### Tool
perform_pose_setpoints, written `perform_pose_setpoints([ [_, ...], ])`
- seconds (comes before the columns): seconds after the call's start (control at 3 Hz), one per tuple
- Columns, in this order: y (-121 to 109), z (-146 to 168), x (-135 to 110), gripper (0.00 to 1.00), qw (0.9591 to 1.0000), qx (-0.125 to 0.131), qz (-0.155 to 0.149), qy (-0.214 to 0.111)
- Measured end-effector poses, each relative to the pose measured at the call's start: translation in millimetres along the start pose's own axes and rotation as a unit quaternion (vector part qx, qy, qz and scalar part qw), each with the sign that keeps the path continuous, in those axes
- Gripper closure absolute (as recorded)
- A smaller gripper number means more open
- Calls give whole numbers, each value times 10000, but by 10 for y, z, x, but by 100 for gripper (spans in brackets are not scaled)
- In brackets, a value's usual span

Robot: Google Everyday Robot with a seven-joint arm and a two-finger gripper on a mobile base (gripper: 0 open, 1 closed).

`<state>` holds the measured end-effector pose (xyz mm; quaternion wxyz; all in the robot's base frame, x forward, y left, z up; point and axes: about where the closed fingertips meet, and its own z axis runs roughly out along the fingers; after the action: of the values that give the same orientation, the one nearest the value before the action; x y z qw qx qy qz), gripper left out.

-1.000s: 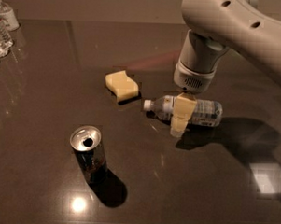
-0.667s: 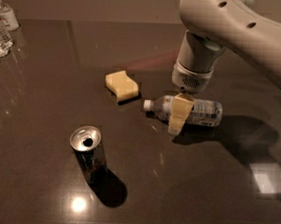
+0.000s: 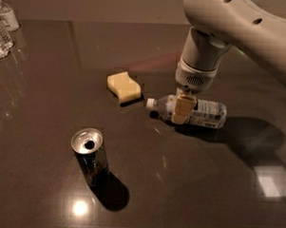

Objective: Place blue plastic bottle upright

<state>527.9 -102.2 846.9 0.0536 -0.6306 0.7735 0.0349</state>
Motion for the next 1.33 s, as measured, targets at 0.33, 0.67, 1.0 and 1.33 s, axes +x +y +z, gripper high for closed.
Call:
perform_pose_setpoints([
  [0.33, -8, -110, -59, 83, 9999, 22, -58, -132],
  [0.67, -24, -306, -154, 100, 9988, 59, -103, -473],
  [1.0, -38, -565, -225, 100, 9944, 203, -17, -1037],
  [1.33, -56, -789, -247, 100, 9840, 304, 159, -1746],
])
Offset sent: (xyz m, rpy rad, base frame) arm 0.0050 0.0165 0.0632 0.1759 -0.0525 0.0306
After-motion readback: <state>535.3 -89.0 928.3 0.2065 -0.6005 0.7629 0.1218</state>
